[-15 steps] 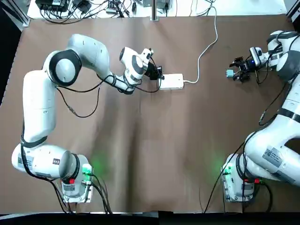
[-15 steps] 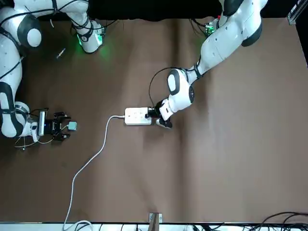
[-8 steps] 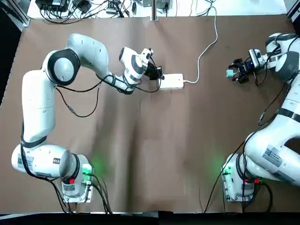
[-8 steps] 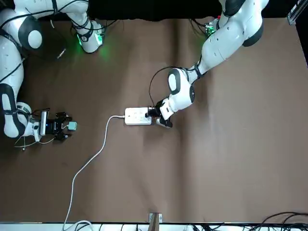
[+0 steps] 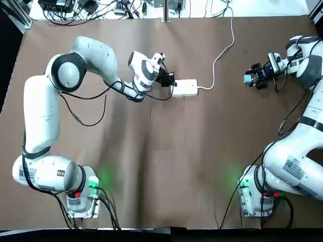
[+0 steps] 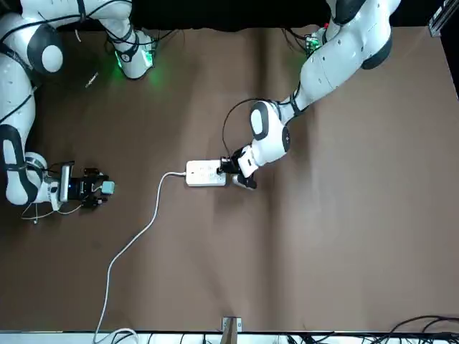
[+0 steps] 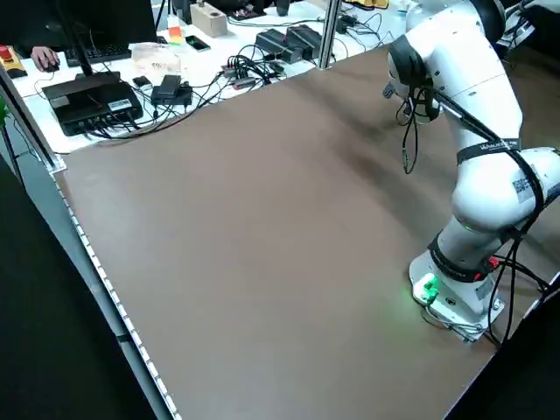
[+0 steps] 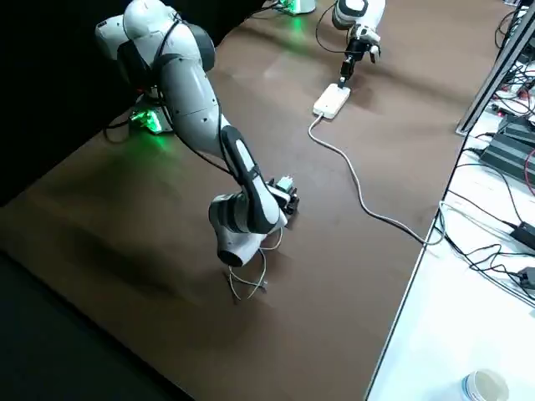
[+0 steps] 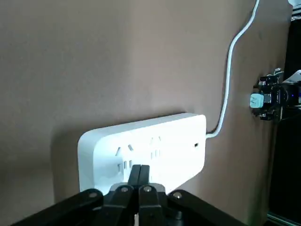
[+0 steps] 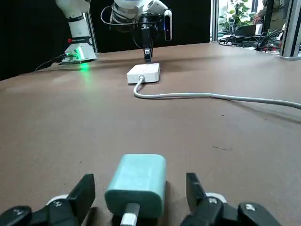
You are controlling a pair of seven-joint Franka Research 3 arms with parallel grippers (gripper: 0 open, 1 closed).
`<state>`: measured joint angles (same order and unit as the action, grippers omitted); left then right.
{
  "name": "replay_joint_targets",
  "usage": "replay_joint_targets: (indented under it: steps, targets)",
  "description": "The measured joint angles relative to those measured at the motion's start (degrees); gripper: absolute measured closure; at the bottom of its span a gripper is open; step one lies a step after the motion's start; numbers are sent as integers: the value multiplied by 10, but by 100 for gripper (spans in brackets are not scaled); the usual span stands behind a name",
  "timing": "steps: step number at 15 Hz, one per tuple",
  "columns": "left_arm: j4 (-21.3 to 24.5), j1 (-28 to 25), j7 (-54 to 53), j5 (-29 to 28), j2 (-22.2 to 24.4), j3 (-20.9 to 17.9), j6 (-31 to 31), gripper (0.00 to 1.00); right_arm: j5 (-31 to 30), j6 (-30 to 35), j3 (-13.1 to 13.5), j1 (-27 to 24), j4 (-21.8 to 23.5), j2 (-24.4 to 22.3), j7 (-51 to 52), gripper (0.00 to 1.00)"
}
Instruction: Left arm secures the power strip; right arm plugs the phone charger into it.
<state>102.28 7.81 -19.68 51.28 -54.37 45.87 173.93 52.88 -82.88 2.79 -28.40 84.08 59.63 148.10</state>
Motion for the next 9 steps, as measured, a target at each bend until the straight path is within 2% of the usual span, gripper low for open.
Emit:
replay_joint_targets:
  steps: [9]
  targets:
    - [-1, 2, -4, 0, -8, 0, 2, 99, 19, 9, -2, -8, 0, 10, 2, 17]
